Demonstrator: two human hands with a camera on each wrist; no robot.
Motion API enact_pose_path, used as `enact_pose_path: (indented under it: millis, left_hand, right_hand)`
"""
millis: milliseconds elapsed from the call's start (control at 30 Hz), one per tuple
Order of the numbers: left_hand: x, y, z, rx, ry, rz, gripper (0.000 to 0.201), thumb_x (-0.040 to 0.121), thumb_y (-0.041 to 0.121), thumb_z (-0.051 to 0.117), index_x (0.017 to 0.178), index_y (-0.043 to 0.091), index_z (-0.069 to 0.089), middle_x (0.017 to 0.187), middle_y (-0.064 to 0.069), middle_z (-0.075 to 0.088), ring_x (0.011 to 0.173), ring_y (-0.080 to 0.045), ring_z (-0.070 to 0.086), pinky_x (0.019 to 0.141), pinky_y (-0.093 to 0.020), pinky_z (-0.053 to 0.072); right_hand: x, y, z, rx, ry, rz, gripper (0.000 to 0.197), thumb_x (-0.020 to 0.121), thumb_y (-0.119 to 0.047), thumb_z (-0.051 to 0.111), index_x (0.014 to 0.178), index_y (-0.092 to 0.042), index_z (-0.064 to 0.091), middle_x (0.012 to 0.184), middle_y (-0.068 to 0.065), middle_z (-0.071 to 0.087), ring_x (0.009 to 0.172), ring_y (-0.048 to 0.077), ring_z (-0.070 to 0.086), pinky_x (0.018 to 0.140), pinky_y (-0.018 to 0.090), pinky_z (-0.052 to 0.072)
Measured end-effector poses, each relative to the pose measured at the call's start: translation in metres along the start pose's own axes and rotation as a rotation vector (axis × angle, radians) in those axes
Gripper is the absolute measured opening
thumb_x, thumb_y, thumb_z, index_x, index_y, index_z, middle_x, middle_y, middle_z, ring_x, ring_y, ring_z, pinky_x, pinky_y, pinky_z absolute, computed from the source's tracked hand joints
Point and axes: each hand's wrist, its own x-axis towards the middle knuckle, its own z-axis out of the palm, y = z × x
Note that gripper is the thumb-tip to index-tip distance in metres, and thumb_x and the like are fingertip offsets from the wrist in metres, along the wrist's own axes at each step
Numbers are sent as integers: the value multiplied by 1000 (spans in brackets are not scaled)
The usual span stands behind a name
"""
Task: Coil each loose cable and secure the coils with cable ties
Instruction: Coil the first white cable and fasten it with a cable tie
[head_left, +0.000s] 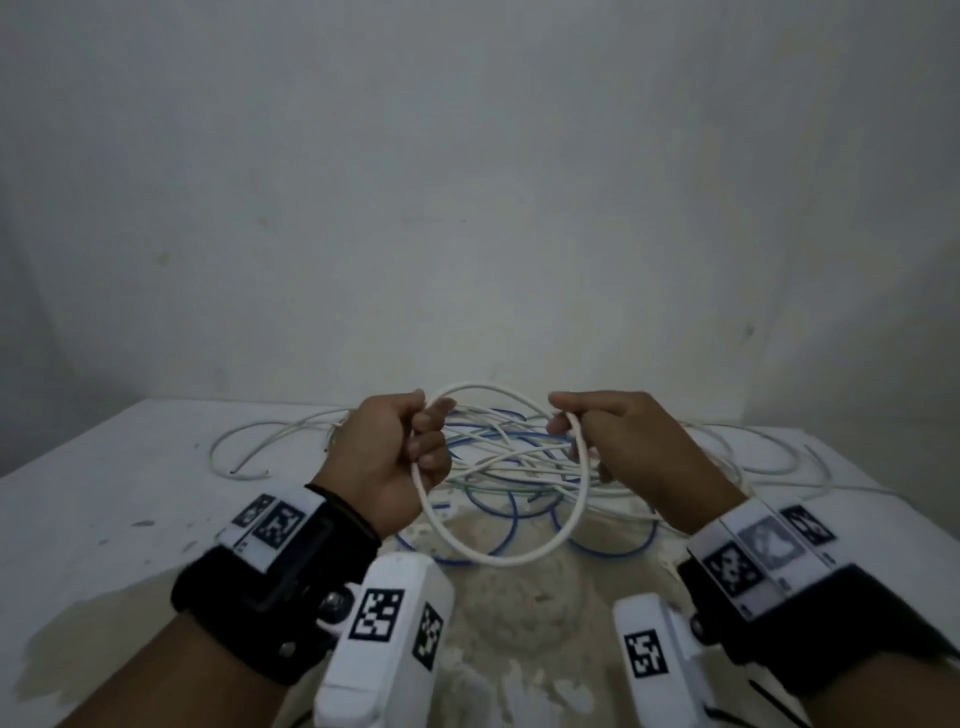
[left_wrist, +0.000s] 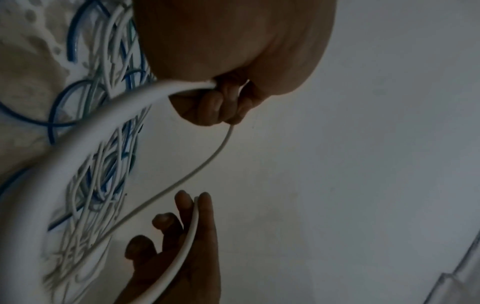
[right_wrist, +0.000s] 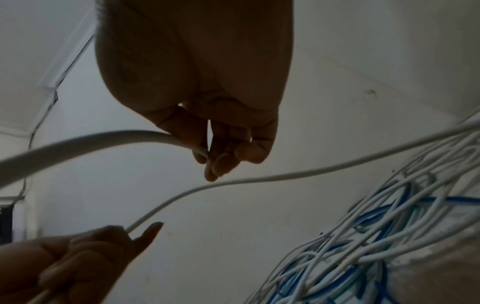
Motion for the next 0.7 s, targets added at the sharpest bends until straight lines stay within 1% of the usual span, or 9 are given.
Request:
enact_pose_path:
  millis: [67, 133, 267, 367, 433, 467, 533, 600, 700]
  left_hand:
    - [3, 1, -2, -18, 48, -20, 25, 97, 14, 34, 85, 2, 52, 44, 6, 31, 29, -6, 23, 32, -14, 23]
    - [8, 5, -7, -55, 91, -36, 25, 96, 13, 34, 84, 2, 53, 43, 6, 31, 29, -6, 24, 34, -14, 23]
    - [19, 9, -19, -164, 105, 10, 24, 92, 9, 32, 78, 4, 51, 49, 4, 35, 33, -8, 28, 40, -13, 28]
    - [21, 8, -18, -204, -2, 7, 16, 82, 6, 34, 80, 5, 50, 56, 1, 39, 39, -10, 32, 44, -16, 35]
    - [21, 6, -14, -157, -56, -39, 19, 81, 10, 38, 83, 1, 54, 56, 2, 37, 39, -10, 30, 44, -17, 34]
    - [22, 4, -12, -116, -72, -67, 23, 85, 13, 39, 86, -2, 57, 54, 3, 36, 38, -9, 29, 44, -17, 34]
    - [25, -1, -8, -16, -98, -116, 29, 93, 17, 38, 92, -2, 59, 56, 3, 36, 41, -9, 32, 47, -19, 37]
    - [28, -6, -5, 36, -126, -145, 24, 93, 12, 37, 96, 3, 58, 64, 2, 40, 50, -10, 40, 52, -21, 43]
    - [28, -8, -2, 40, -162, -207, 22, 85, 10, 38, 92, 2, 57, 65, 1, 38, 50, -10, 37, 52, -21, 41]
  right_hand:
    - [2, -5, 1, 63, -22, 9, 38, 92, -5, 41, 79, -24, 70, 96, 0, 71, 74, 21, 59, 54, 28, 41]
    - [4, -8, 1, 94, -55, 39, 35, 93, -4, 43, 78, -19, 70, 89, 1, 71, 73, 23, 58, 53, 30, 42]
    - [11, 0, -4, 120, -88, 129, 21, 94, -7, 48, 103, -5, 67, 95, 8, 69, 73, 24, 61, 52, 29, 44]
    - [19, 17, -6, -179, 1, -51, 29, 94, -18, 54, 122, -18, 56, 91, 0, 69, 69, 9, 65, 54, 19, 48]
    - [28, 25, -2, -299, 35, -127, 38, 95, -15, 50, 132, -20, 47, 92, 0, 69, 70, 3, 62, 62, 11, 44]
    - [32, 28, 1, -363, 56, -181, 37, 96, -13, 49, 133, -16, 50, 95, 2, 69, 74, 5, 61, 65, 8, 40]
    - [36, 30, 7, -516, 130, -368, 28, 95, -10, 52, 121, -11, 63, 94, 9, 65, 80, 19, 57, 69, 11, 36]
    - [37, 32, 13, -689, 253, -589, 21, 85, -5, 62, 100, -14, 74, 74, 9, 52, 67, 29, 52, 57, 27, 35]
    - [35, 33, 17, -909, 349, -688, 23, 68, -5, 76, 85, -21, 76, 62, 7, 46, 56, 29, 49, 57, 31, 25]
